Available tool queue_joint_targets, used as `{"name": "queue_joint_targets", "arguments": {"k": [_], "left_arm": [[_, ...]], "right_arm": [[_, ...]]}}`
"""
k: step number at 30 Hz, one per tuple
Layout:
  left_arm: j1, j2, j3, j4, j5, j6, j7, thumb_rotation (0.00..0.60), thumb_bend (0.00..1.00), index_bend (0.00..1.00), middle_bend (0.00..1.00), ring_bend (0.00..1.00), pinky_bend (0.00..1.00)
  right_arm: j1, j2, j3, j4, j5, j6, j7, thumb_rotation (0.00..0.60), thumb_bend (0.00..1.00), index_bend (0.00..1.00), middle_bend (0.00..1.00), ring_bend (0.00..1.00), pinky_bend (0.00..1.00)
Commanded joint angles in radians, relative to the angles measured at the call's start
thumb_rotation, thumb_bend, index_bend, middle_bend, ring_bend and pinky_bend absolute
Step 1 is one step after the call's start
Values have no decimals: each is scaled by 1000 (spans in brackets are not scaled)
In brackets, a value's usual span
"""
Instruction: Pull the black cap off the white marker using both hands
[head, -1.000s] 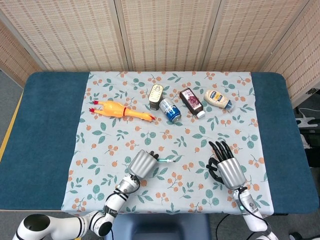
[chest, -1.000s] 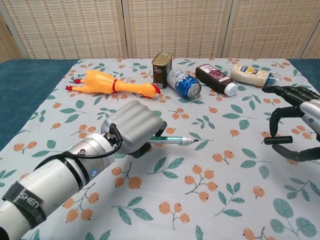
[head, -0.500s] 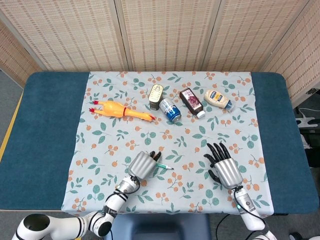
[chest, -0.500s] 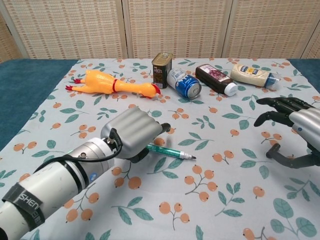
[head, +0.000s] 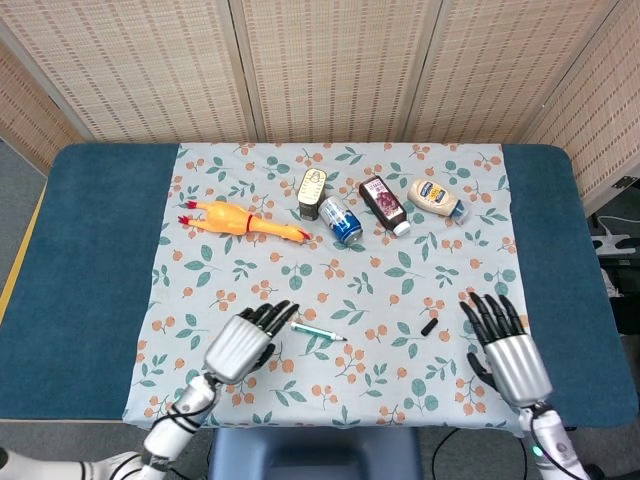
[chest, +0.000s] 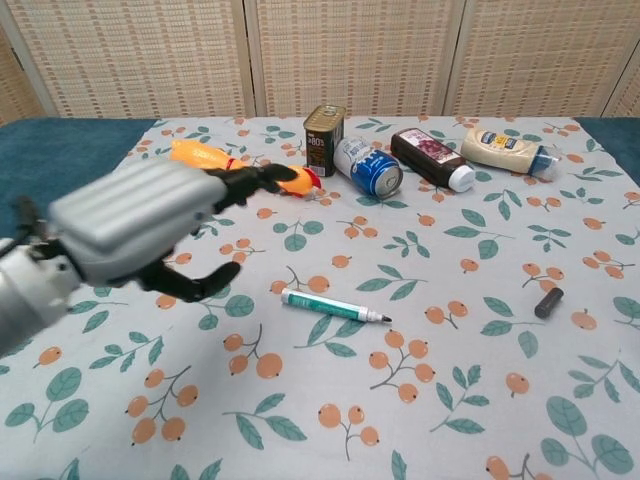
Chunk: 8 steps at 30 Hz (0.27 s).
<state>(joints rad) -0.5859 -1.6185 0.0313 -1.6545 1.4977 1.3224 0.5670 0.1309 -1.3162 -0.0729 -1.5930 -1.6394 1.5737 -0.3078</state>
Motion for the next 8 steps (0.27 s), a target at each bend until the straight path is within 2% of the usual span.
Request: {"name": "queue_joint_targets", "arguments": {"k": [1,3,8], "left_arm": [[237,240,200,40,179,307,-447,600,428,0,68,51,219],[300,246,210,132,175,381,-567,600,431,0,58,31,193],[341,286,182,196,140,386,-606,600,446,0,0,0,156]], "right_arm": [[-76,109,-42,-94,7,65,-26,600,216,0,0,0,0],[-88,120,-40,-98,1,77,-5,600,214,0,0,0,0],[-91,130,-48,-107,-23,50,4,600,212,0,0,0,0]]}}
